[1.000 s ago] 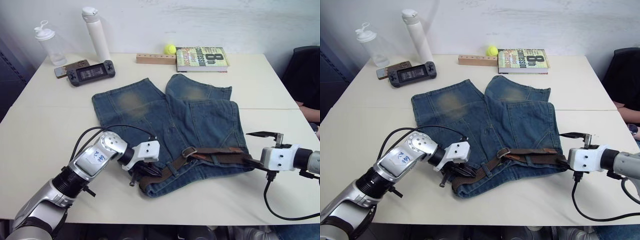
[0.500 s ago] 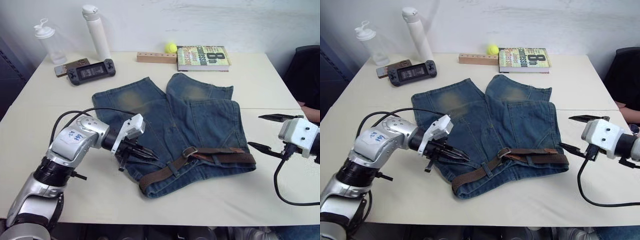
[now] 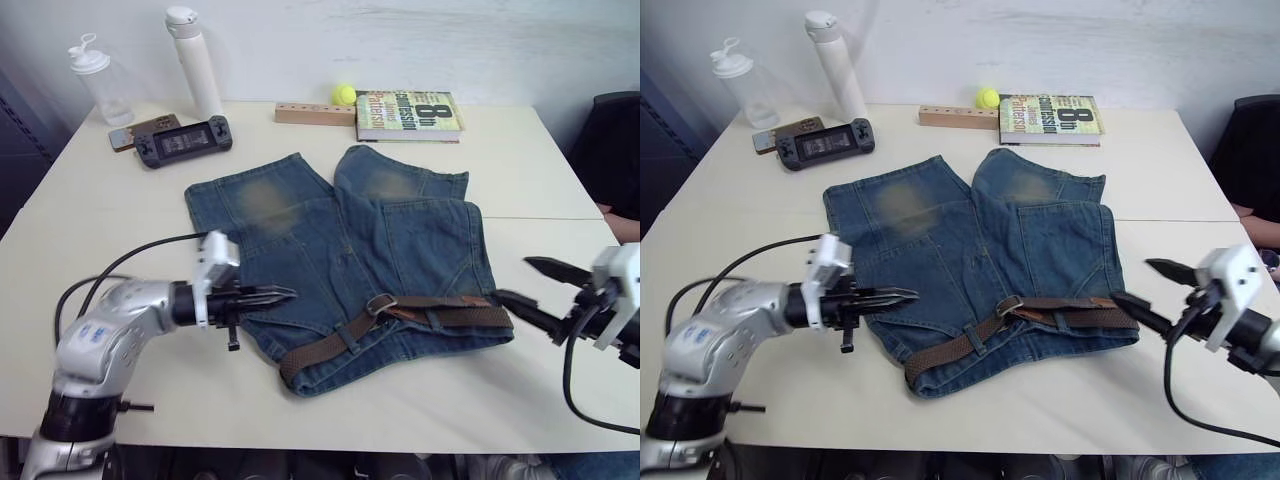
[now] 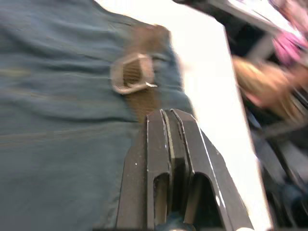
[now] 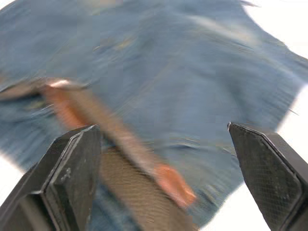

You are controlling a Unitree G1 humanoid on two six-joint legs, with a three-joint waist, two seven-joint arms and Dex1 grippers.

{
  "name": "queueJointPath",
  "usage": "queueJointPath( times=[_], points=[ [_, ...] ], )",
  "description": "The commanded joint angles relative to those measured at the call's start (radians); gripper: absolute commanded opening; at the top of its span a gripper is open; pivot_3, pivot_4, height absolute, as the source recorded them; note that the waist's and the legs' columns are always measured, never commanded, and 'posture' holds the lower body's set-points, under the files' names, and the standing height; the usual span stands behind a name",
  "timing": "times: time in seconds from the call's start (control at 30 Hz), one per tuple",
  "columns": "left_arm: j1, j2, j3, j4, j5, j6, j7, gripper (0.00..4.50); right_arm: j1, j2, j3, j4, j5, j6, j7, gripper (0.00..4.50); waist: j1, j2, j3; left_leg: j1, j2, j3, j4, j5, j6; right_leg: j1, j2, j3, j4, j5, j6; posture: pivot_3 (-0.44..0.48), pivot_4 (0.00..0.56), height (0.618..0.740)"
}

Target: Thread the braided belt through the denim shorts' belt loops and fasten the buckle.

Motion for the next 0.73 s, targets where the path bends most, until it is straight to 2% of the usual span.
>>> queueJointPath(
  times=[0.03,0.2,0.47,0.57,0.73],
  points=[
    [0.102,-0.036,0.123,-0.036,0.048,-0.108,0.129,0.0,0.025,0.047,-0.06,0.06,0.004,-0.027,-0.013,4.41,0.0,0.0,0.0,0.0,0.0,0.0,-0.001,0.0,0.0,0.0,0.0,0.0,0.0,0.0,0.0,0.0,0.15,0.738],
    [0.285,-0.088,0.192,-0.058,0.098,-0.221,0.204,0.0,0.049,0.085,-0.056,0.103,-0.053,-0.093,-0.02,4.41,-0.001,0.002,-0.001,0.001,0.0,0.0,-0.001,-0.001,0.0,0.0,0.0,0.0,0.0,0.0,0.0,0.0,0.15,0.738],
    [0.492,-0.179,0.155,-0.121,0.175,-0.363,0.286,0.0,0.062,0.14,-0.009,0.107,-0.141,-0.181,-0.061,4.41,-0.001,0.003,-0.002,0.007,0.0,0.004,-0.01,-0.002,0.0,0.002,-0.001,0.004,-0.003,0.0,0.0,0.0,0.15,0.738],
    [0.525,-0.21,0.147,-0.092,0.212,-0.46,0.304,0.0,0.053,0.132,0.01,0.134,-0.162,-0.208,-0.048,4.41,-0.001,0.003,-0.002,0.008,0.0,0.005,-0.011,-0.002,0.0,0.002,-0.001,0.005,-0.005,0.0,0.0,0.0,0.15,0.738],
    [0.546,-0.208,0.137,-0.087,0.193,-0.473,0.293,0.0,0.029,0.124,0.031,0.134,-0.178,-0.213,-0.047,4.41,-0.002,0.003,-0.002,0.009,0.0,0.005,-0.012,-0.004,0.003,0.002,-0.001,0.005,-0.004,0.0,-0.001,0.0,0.15,0.738]
  ],
)
